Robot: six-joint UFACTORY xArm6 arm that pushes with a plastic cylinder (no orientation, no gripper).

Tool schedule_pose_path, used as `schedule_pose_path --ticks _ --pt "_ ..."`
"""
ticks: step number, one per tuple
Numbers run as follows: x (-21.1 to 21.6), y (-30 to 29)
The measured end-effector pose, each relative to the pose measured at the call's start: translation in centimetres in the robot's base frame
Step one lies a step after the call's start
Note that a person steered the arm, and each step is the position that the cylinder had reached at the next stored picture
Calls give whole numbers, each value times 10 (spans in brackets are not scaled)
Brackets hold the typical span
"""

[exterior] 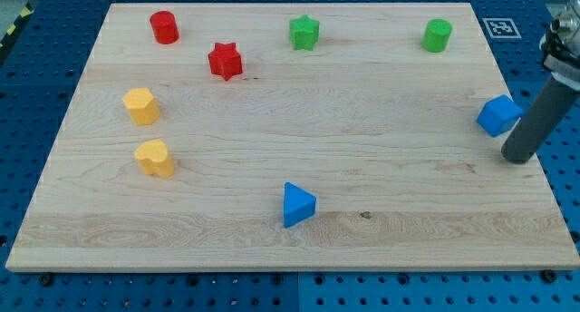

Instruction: Move the blue triangle towards the bottom left

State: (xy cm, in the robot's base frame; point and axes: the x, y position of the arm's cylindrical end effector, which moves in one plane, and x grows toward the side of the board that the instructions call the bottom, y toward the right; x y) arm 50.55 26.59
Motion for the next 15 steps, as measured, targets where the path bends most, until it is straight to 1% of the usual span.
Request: schedule_pose_path --ticks 1,3,4,5,7,8,10,11,12,13,14,15 --pt "8 0" --pt "5 -11" --pt "-25 -55" --pt "-24 -79" --pt "60 -88" --pt "60 -136" --pt "60 -260" --pt "60 -296" --pt "60 -310" --pt "60 -343" --pt "60 -325" --pt "75 -306"
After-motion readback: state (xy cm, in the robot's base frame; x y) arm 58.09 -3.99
